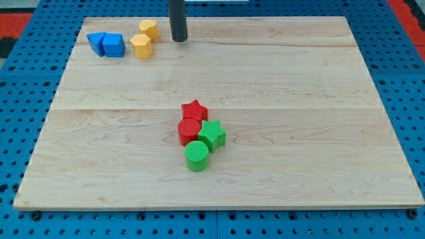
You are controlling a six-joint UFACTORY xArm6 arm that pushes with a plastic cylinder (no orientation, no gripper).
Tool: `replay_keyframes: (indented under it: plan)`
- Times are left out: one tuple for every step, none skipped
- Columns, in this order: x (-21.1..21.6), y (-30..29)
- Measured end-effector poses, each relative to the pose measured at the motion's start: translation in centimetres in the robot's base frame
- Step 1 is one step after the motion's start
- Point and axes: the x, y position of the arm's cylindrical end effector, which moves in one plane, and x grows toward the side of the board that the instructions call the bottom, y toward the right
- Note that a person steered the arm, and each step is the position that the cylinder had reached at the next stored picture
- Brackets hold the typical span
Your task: Push the group of blocks slightly down
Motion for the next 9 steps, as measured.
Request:
replay_keyframes:
  plan:
    - [0.0, 0.0]
    - [0.0, 0.0]
    - [-1.3, 0.6]
    - [-1.8, 0.4]
    - [-0.2, 0.0]
    - [2.2, 1.8]
    - [5.3, 1.8]
    - [7.2, 1.6]
    - [7.1, 1.4]
